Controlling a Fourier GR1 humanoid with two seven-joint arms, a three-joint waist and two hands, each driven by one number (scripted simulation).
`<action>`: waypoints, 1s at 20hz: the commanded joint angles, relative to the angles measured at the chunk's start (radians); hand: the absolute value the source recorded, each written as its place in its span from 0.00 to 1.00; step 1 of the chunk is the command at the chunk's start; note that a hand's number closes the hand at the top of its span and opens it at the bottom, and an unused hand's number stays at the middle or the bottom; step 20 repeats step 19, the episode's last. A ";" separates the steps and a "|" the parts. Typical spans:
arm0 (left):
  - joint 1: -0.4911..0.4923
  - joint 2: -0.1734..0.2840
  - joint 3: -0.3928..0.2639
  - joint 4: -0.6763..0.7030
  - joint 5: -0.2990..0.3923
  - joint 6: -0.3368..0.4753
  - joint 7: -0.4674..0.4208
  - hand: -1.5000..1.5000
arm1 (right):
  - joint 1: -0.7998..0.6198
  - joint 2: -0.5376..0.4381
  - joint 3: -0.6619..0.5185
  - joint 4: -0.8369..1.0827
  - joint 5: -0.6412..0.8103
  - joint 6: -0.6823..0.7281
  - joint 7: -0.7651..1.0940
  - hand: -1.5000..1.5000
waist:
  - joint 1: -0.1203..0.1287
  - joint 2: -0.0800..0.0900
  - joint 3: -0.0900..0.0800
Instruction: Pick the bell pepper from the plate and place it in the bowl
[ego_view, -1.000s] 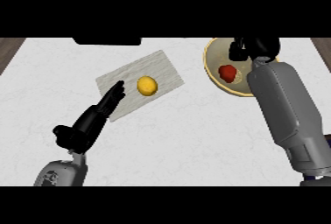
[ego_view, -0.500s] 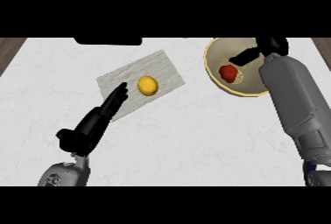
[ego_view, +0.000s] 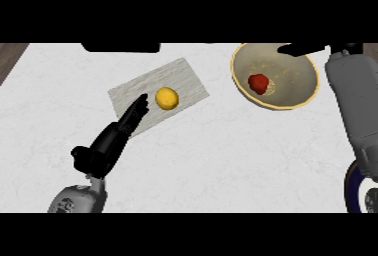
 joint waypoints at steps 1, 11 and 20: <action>0.043 0.014 0.006 -0.018 0.017 -0.024 -0.020 0.50 | 0.022 -0.062 -0.088 -0.006 -0.100 0.029 -0.022 0.00 | -0.007 -0.005 0.000; -0.021 0.036 0.065 0.059 0.025 -0.038 -0.042 0.50 | 0.214 -0.291 -0.273 0.052 -0.289 0.122 -0.252 0.00 | -0.013 0.002 0.001; -0.015 0.000 0.033 0.038 0.003 -0.016 -0.010 0.50 | 0.361 -0.490 -0.325 0.147 -0.384 0.385 -0.418 0.00 | -0.010 0.001 0.001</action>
